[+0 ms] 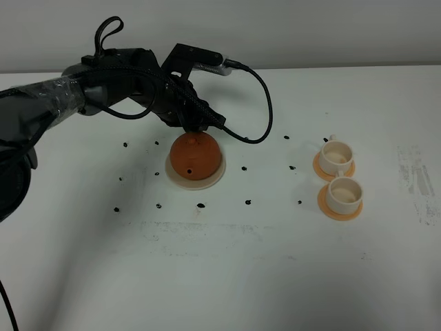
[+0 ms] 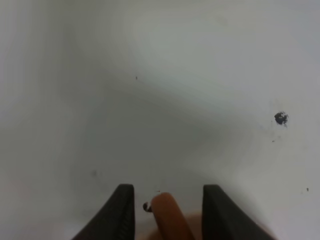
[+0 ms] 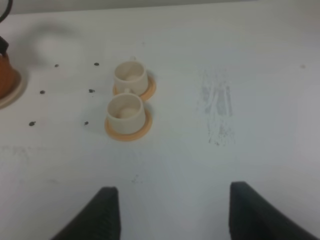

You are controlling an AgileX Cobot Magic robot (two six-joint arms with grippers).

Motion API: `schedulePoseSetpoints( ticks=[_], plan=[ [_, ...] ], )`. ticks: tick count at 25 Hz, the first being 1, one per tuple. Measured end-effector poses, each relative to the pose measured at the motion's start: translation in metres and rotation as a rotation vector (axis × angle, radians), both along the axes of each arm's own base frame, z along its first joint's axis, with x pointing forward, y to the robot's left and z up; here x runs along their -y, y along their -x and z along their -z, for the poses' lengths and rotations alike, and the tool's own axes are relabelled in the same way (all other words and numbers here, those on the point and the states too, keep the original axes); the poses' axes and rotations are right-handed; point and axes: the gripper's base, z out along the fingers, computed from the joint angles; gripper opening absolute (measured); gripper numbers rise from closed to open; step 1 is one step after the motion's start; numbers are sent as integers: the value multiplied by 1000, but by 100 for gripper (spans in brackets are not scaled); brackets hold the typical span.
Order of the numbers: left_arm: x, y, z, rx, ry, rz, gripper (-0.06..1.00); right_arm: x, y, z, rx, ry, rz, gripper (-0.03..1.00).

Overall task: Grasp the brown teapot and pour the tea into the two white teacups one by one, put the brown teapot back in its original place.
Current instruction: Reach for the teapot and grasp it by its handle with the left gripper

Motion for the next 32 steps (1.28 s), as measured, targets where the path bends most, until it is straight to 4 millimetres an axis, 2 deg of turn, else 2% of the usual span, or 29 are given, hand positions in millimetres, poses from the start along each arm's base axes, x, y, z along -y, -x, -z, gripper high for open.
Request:
schedulePoseSetpoints(
  ticks=[13,21,32],
  plan=[
    [-3,-2,0,42,-69,39,31,0,0,0,0,0,0,47],
    [-5,1,-10,35,-98,61,31,0,0,0,0,0,0,47],
    [-8,4,-12,27,-150,96,31,0,0,0,0,0,0,47]
  ],
)
